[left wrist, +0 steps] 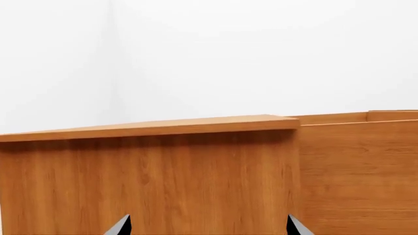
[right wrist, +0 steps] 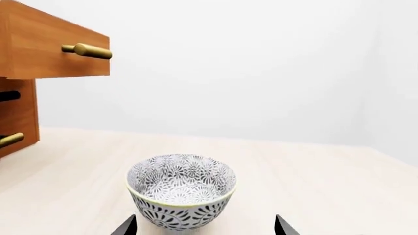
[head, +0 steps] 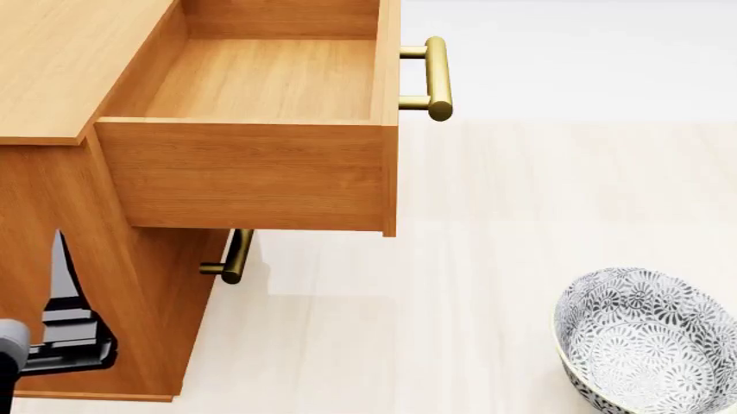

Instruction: Put the ketchup in the top drawer of the cabinet.

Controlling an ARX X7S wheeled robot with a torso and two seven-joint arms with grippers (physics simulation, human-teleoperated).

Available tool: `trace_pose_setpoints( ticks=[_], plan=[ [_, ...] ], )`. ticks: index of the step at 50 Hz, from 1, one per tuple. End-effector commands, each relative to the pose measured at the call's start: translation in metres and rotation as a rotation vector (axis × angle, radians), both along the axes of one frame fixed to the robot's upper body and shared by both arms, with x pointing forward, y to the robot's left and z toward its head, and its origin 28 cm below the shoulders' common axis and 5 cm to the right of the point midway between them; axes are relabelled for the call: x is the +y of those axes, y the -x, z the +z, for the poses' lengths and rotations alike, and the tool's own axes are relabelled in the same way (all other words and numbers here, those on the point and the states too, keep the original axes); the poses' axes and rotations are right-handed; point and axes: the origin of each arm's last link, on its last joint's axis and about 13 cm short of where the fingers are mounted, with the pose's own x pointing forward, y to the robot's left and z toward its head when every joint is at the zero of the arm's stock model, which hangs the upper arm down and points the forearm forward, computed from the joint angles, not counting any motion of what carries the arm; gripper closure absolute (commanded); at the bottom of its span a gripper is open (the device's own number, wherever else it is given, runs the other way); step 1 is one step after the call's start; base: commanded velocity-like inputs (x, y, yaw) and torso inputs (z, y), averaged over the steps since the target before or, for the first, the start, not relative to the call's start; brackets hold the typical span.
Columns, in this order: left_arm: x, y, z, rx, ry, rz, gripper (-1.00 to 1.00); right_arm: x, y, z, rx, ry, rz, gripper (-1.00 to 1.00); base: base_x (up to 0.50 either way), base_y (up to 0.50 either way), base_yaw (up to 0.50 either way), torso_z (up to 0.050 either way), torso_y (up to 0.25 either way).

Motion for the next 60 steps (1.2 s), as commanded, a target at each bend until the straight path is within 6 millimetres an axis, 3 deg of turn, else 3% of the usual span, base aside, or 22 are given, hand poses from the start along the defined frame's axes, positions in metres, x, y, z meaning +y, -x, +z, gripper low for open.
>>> trace_pose_setpoints(
  ticks=[1,25,60],
  plan=[
    [0.0,-0.002,-0.001,0.002,-0.001,0.002,-1.0,-0.001,0.003,-0.007,0.009,-0.007,-0.012,-1.0,0.0,0.0,0.0,0.0,0.0],
    [0.001,-0.003,-0.005,0.008,0.005,0.009,-1.0,-0.002,0.004,-0.034,0.042,-0.039,-0.054,-1.0,0.0,0.0,0.0,0.0,0.0],
    [0.003,-0.004,-0.008,0.016,0.013,0.014,-1.0,0.003,-0.005,-0.05,0.069,-0.039,-0.02,-1.0,0.0,0.0,0.0,0.0,0.0]
  ],
)
